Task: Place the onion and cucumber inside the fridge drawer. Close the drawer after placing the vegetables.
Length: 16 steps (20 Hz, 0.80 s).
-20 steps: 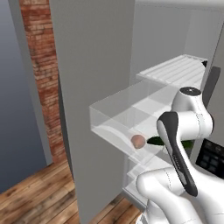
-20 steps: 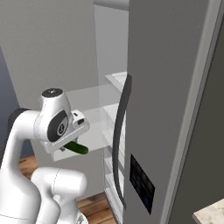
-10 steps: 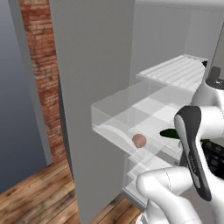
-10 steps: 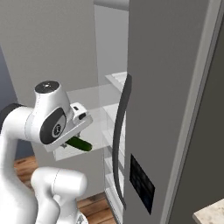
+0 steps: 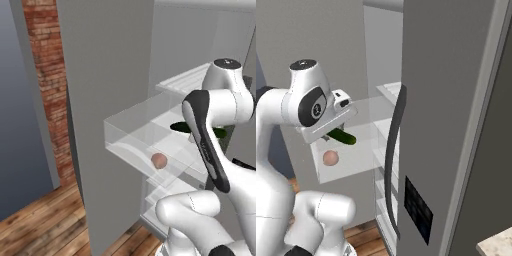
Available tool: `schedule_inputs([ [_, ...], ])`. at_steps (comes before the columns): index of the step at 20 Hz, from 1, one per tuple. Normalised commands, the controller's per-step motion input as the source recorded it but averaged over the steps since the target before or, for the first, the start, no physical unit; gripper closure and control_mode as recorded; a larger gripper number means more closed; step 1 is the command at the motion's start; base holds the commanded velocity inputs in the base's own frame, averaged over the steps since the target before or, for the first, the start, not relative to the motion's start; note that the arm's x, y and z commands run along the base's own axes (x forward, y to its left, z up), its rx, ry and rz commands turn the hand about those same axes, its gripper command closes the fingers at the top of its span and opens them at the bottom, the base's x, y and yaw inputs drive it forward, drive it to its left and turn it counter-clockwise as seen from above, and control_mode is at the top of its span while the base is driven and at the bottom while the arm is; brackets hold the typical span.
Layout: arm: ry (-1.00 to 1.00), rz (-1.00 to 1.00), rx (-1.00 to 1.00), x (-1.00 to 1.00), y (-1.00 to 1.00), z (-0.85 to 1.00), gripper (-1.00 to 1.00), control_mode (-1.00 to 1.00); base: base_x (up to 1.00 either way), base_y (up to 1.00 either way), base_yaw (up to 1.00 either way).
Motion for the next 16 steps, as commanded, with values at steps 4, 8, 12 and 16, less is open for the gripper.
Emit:
schedule_inputs([
  [4,0.04,0.00,0.00,0.90,0.24,-0.26,1.00,-1.00,0.00,0.00,0.00],
  [8,0.06,0.00,0.00,0.76,0.10,-0.59,1.00,-1.00,0.00,0.00,0.00],
  [12,0.18,0.00,0.00,0.73,0.19,-0.66,1.00,-1.00,0.00,0.00,0.00],
  [16,0.18,0.00,0.00,0.68,0.23,-0.46,1.00,-1.00,0.00,0.00,0.00],
])
